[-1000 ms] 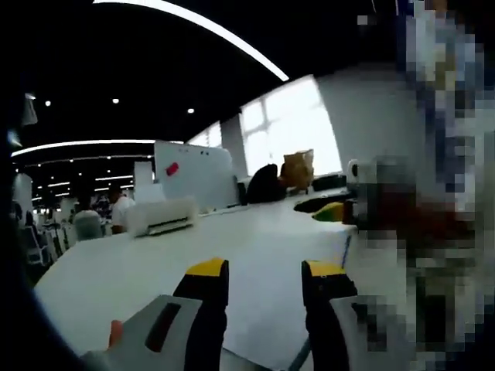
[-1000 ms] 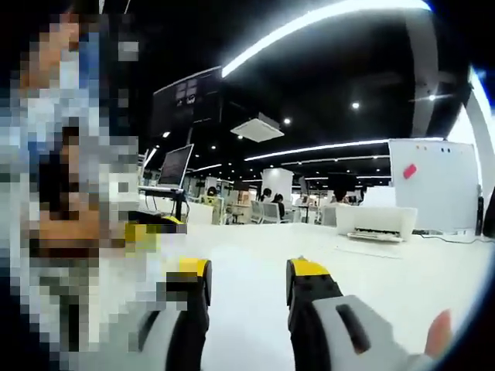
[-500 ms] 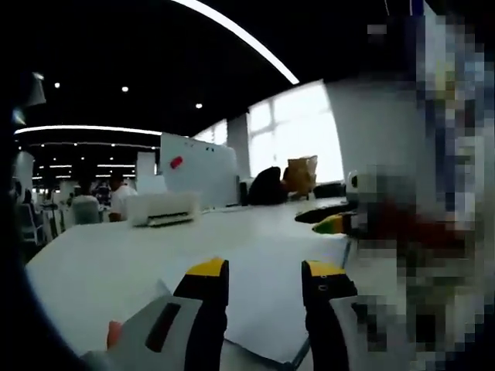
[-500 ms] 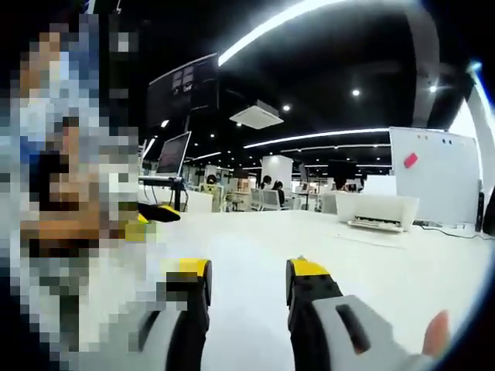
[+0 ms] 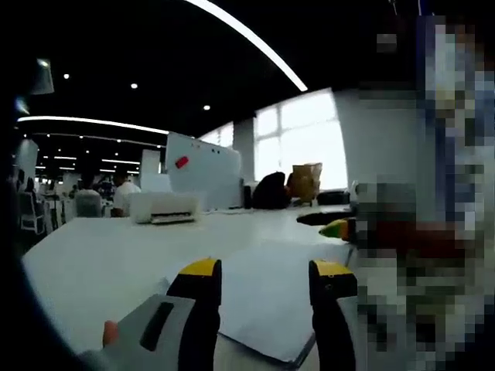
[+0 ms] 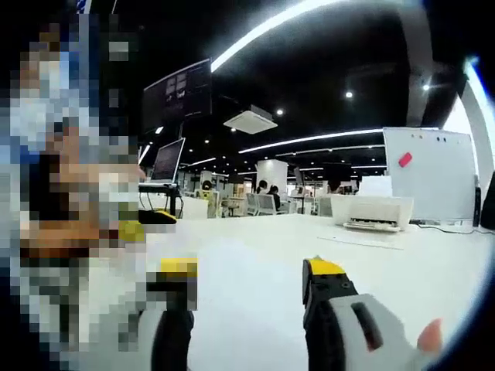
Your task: Organize the stack of printing papers by aligning and flattening the scattered papers on the table
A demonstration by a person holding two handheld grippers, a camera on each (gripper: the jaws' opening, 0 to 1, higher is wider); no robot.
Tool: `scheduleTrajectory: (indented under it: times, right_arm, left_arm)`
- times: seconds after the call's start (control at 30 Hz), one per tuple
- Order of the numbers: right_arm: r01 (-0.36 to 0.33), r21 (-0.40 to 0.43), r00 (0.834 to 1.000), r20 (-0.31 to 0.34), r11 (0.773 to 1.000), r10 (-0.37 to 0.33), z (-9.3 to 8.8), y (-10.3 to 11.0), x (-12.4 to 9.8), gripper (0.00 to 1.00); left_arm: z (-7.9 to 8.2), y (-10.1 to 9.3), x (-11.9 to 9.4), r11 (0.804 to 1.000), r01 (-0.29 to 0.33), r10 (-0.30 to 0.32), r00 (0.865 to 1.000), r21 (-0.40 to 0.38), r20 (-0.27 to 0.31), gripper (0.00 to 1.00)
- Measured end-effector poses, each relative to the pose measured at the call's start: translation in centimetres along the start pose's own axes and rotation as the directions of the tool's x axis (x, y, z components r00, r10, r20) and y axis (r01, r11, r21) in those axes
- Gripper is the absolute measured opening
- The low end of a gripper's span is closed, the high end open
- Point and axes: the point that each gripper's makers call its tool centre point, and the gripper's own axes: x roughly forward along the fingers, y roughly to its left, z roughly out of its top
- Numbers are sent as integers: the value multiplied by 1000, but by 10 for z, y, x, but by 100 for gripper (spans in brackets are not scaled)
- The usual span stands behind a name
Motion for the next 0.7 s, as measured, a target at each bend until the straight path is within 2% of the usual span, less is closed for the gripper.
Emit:
scheduleTrajectory:
  times: [0.17, 0.23, 0.4, 0.47, 0.57, 0.6, 0.63, 0.7]
  right_arm:
    - [27, -39, 1000, -15, 999, -28, -3, -3, -1, 54]
    - [32, -35, 999, -1, 999, -32, 0, -4, -3, 56]
    - [10, -4, 1000, 16, 1000, -10, 2, -1, -3, 55]
    - [10, -15, 1000, 9, 1000, -10, 1, 0, -3, 53]
    - [-30, -23, 998, -55, 999, 29, -8, 7, 1, 53]
    - [-29, -25, 998, -64, 999, 27, -9, 7, 2, 53]
    - [-35, -36, 996, -82, 999, 32, -12, 8, 2, 53]
    - [-39, -26, 995, -98, 999, 36, -14, 8, 3, 53]
  left_arm:
    - [-2, -1, 0, 1000, 5, -5, 1000, 10, -14, 49]
    - [-2, -1, 0, 1000, 12, -13, 1000, -3, -12, 49]
    - [8, -4, -4, 999, 28, -27, 999, -25, 42, 49]
    - [9, -3, -3, 999, 28, -26, 999, -42, 46, 46]
    - [7, -2, -2, 998, 26, -25, 999, -56, 32, 44]
    - [0, -4, -2, 997, 50, -52, 998, -66, -27, 46]
    - [-4, -2, -5, 999, 41, -43, 997, -30, -57, 46]
    - [-8, 2, -8, 1000, 21, -21, 997, -4, -80, 46]
